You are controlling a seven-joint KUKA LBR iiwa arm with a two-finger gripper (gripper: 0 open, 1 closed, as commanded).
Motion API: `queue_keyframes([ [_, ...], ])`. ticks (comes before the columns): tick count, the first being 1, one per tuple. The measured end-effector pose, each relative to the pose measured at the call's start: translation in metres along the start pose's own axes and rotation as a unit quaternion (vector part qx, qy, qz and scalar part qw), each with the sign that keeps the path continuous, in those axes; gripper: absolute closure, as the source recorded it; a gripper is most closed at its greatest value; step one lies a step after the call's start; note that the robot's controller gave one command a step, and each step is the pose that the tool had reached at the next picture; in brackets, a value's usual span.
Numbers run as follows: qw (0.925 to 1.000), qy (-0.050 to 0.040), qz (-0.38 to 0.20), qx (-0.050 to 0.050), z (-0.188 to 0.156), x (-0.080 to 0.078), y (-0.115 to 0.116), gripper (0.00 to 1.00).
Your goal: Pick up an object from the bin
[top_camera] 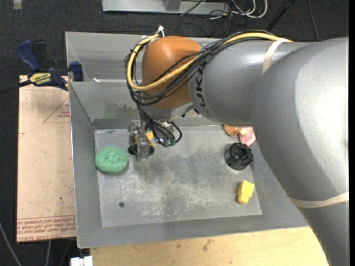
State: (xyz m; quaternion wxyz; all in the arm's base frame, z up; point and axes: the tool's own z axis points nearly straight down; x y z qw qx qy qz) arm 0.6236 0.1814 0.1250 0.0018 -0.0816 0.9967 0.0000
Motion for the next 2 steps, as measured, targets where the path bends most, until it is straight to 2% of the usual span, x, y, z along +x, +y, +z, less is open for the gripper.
queue_keyframes([
  [1,0.9999,0.0044,-0.012,-0.003,-0.046,0.006,-0.022,1.0],
  [2,1.0,-0.0051,0.008,0.0,-0.022,0.013,-0.03,1.0],
])
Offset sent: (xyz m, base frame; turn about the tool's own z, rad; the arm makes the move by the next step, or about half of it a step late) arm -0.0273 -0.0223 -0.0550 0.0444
